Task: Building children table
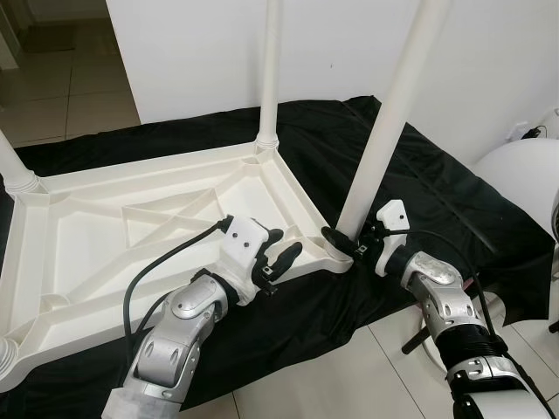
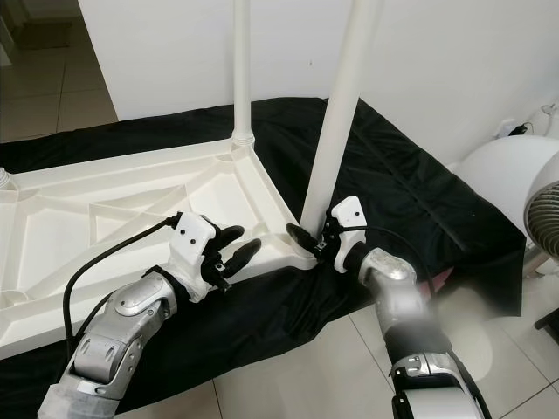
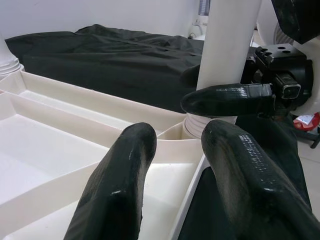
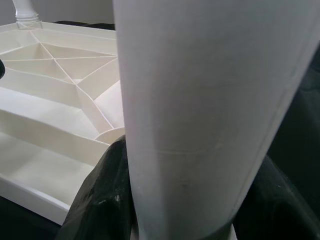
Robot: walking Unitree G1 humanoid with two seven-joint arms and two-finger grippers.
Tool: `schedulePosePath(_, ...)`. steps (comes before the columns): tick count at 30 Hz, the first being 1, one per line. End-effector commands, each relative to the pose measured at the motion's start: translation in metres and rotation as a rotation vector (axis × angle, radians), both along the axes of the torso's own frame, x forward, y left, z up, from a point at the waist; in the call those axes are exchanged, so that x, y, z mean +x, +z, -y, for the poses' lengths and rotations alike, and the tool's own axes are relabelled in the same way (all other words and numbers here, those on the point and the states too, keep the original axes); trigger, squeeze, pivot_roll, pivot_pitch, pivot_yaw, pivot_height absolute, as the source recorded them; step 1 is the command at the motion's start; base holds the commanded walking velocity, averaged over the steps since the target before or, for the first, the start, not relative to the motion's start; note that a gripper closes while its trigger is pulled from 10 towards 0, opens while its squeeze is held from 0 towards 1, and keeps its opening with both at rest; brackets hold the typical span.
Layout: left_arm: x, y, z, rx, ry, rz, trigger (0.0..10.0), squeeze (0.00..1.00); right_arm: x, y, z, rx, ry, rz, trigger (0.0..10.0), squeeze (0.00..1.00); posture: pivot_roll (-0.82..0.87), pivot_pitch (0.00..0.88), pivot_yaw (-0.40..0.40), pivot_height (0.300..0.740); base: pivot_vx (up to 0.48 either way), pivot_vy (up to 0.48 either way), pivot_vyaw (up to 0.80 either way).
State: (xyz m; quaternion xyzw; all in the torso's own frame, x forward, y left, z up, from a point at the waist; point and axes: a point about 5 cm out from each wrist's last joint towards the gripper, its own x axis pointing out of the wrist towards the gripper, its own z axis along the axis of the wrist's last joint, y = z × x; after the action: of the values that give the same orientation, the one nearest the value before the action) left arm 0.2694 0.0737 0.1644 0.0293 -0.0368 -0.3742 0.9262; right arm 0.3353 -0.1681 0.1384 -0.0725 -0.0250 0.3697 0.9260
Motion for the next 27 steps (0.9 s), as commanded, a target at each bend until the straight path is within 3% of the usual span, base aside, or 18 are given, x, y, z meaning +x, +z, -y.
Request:
schedulePosePath(1, 0.001, -0.002, -0.002, 0.010, 0.032, -0.004, 10.0, 0.00, -0.004, -0.017, -0.004, -0.039, -0.013, -0.053, 10.0, 0.00, -0.02, 0.047, -0.024, 0.740, 0.000, 0.000, 0.00)
schedulePosePath(6, 0.001, -0.001, -0.002, 0.006, 0.040, -0.004, 10.0, 0.00, -0.003, -0.023, -0.006, -0.028, -0.087, -0.063, 10.0, 0.00, -0.02, 0.053, -0.024, 0.740, 0.000, 0.000, 0.00)
schedulePosePath(11, 0.000, -0.002, -0.003, 0.008, 0.040, -0.008, 10.0, 0.00, 0.001, -0.027, -0.010, -0.044, -0.265, -0.042, 10.0, 0.00, -0.02, 0.060, -0.020, 0.740, 0.000, 0.000, 0.00)
schedulePosePath(16, 0.001, -0.002, -0.003, 0.008, 0.037, -0.011, 10.0, 0.00, -0.004, -0.029, -0.023, 0.055, -0.439, -0.086, 10.0, 0.00, -0.02, 0.066, -0.018, 0.740, 0.000, 0.000, 0.00)
schedulePosePath(22, 0.000, -0.002, -0.003, 0.005, 0.034, -0.013, 10.0, 0.00, -0.015, -0.029, -0.037, 0.128, -0.552, -0.109, 10.0, 0.00, -0.03, 0.069, -0.018, 0.740, 0.000, 0.000, 0.00)
schedulePosePath(27, -0.001, -0.003, -0.002, 0.005, 0.031, -0.015, 10.0, 0.00, -0.025, -0.026, -0.058, 0.210, -0.690, -0.119, 10.0, 0.00, -0.03, 0.072, -0.019, 0.740, 0.000, 0.000, 0.00)
